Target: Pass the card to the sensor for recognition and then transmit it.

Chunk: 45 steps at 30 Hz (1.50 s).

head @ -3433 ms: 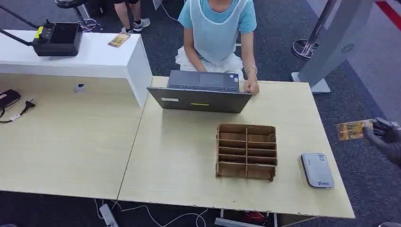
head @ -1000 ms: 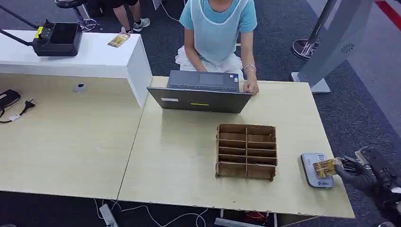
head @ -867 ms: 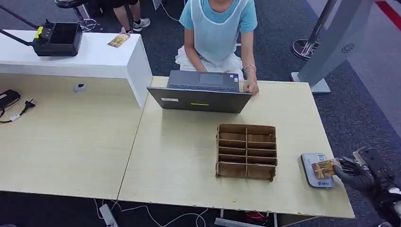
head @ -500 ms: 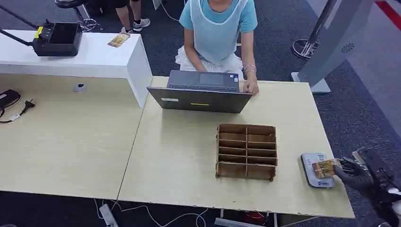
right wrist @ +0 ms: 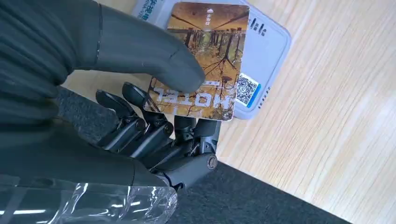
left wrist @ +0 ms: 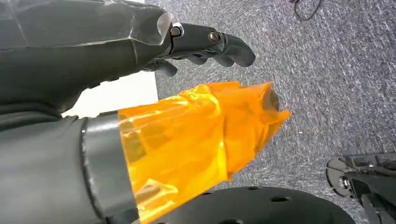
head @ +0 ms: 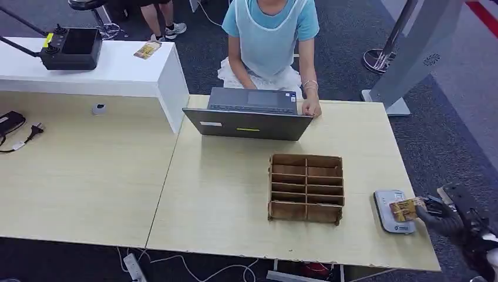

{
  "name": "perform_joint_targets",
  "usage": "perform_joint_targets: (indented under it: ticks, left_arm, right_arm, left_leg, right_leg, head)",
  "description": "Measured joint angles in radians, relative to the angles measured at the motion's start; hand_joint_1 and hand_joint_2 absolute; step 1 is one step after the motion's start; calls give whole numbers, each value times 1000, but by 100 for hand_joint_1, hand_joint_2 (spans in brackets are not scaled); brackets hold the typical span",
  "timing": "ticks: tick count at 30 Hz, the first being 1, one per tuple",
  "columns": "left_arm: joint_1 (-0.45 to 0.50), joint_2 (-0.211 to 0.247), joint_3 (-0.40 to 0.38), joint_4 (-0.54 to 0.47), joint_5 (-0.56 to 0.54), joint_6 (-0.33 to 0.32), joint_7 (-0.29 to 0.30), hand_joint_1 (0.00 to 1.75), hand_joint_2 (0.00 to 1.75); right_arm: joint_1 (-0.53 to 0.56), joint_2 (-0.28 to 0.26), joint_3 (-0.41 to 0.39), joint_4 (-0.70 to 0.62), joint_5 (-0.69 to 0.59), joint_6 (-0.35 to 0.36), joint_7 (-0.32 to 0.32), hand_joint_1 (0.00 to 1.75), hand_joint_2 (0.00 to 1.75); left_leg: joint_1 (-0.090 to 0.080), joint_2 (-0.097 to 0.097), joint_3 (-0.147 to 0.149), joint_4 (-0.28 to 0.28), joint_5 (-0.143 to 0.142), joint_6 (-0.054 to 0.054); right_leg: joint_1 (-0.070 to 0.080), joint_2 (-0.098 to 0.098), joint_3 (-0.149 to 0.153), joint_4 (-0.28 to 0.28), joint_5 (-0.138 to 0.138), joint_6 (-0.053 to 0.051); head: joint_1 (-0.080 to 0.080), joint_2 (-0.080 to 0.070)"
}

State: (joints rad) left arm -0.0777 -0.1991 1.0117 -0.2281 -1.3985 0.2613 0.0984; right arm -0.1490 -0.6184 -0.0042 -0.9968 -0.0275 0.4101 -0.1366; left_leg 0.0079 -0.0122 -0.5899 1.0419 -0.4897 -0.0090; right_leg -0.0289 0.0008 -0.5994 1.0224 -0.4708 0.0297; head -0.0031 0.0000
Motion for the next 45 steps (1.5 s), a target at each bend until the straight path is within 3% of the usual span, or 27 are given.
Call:
perform_joint_targets:
  ticks: [27, 45]
  left_arm:
    - [0, 0, 0, 0, -5, -6, 8, 0, 0]
    - [0, -2, -1, 0, 2, -3, 7, 0, 0]
  right_arm:
    - [-25, 0, -4, 26, 69, -12, 28, 175, 175]
    - [-25, 0, -14, -11, 4, 28, -12, 175, 175]
  left_leg:
    - [0, 0, 0, 0, 0, 0]
    - [0, 0, 0, 0, 0, 0]
  right_leg:
    - [0, 0, 0, 0, 0, 0]
    - [0, 0, 0, 0, 0, 0]
  head:
    - [0, 0]
    - [0, 0]
